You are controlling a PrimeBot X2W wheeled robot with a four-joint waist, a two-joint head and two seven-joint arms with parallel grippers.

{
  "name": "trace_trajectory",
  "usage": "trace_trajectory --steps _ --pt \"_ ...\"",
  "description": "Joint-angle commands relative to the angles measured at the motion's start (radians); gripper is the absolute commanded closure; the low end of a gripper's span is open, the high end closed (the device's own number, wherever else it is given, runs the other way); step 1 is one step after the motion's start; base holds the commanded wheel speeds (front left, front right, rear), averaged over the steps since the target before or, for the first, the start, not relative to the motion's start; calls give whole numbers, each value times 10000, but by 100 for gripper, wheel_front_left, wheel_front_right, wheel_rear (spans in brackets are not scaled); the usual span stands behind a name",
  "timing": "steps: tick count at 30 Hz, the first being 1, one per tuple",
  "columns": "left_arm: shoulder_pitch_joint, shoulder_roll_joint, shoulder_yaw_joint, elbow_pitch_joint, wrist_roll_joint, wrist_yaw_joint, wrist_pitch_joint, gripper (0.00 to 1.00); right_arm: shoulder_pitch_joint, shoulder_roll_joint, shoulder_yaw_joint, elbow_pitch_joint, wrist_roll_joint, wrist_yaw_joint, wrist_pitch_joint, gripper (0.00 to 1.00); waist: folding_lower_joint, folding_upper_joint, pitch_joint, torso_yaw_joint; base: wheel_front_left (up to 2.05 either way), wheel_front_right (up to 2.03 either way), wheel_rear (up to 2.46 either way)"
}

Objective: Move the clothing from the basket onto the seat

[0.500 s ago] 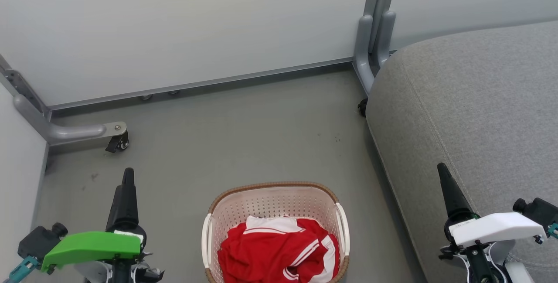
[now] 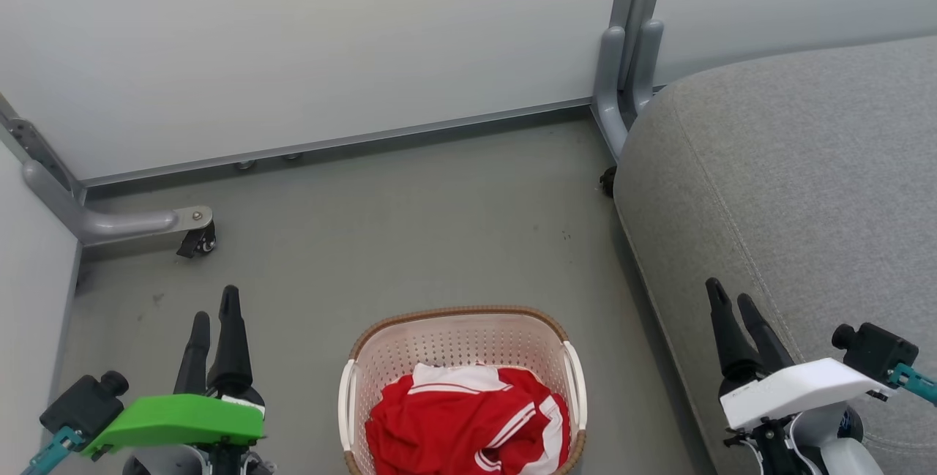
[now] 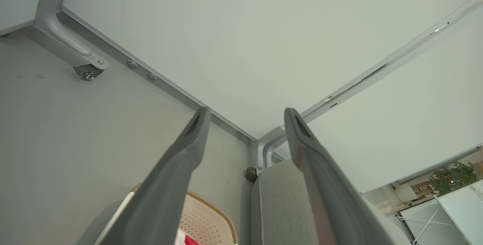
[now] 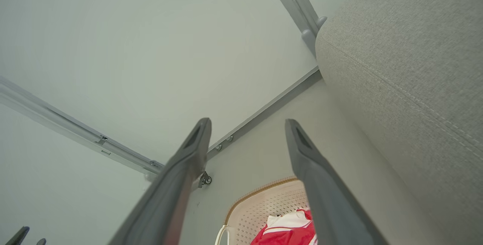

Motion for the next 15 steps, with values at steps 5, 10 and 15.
trace_trajectory --steps 5,10,15 --pt "56 74 -113 -323 1015 58 -250 0 -15 -88 201 -245 -991 4 -242 0 0 0 27 2 0 0 0" --pt "102 77 -241 -443 1712 123 -403 0 73 -69 141 -381 -1620 4 -393 0 0 0 42 8 0 0 0" --pt "135 80 -385 -531 2318 197 -547 0 141 -52 187 -515 -2098 4 -541 0 0 0 65 13 0 0 0"
